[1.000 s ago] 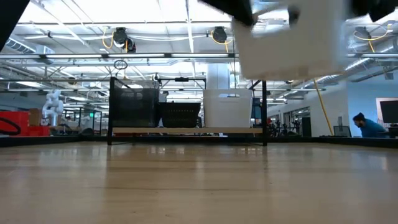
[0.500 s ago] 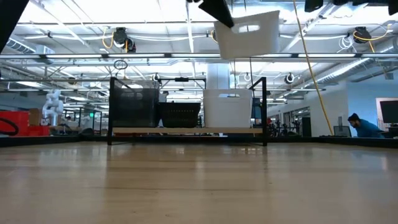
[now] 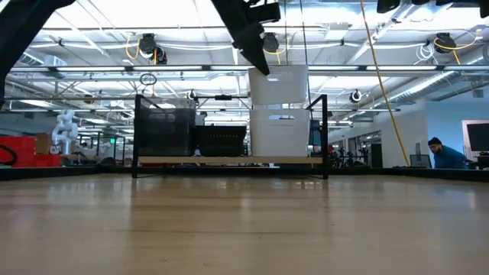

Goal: Stack baskets on shelf by color
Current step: Stack the white bin on top of the white bin

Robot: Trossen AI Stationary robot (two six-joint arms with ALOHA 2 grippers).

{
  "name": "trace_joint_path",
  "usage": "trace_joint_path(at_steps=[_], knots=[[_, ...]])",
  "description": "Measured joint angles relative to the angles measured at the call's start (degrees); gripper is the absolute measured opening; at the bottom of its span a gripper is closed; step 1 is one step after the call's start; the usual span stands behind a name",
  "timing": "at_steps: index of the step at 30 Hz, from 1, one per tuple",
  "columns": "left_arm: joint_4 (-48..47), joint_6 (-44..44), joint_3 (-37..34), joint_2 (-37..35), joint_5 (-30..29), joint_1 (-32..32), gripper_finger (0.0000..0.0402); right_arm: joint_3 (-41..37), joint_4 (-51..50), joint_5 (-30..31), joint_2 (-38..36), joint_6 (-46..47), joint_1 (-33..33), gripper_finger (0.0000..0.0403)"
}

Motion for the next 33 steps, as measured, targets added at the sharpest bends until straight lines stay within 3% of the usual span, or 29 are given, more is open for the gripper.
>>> trace_joint_path(at_steps=[8,16,28,33], knots=[[-0.04,-0.45,0.07,-0.13,10.01,3.18,0.0006,0.0,-1.32,0.13,0.0,-1.47,-0.02,0.0208],[-0.25,-2.4,-0.12,-0.13,10.6,3.3,0.0008,0.0,-1.16,0.18,0.0,-1.47,-0.02,0.0208],[3.31,-2.48,-6.14,-0.11,10.15,4.06,0.0014,0.0,-1.15,0.2,0.0,-1.22,-0.02,0.0208],[3.38,-2.36,-6.5,-0.11,13.28,4.08,0.0008,0.0,-1.34,0.2,0.0,-1.31,-0.02,0.0208]])
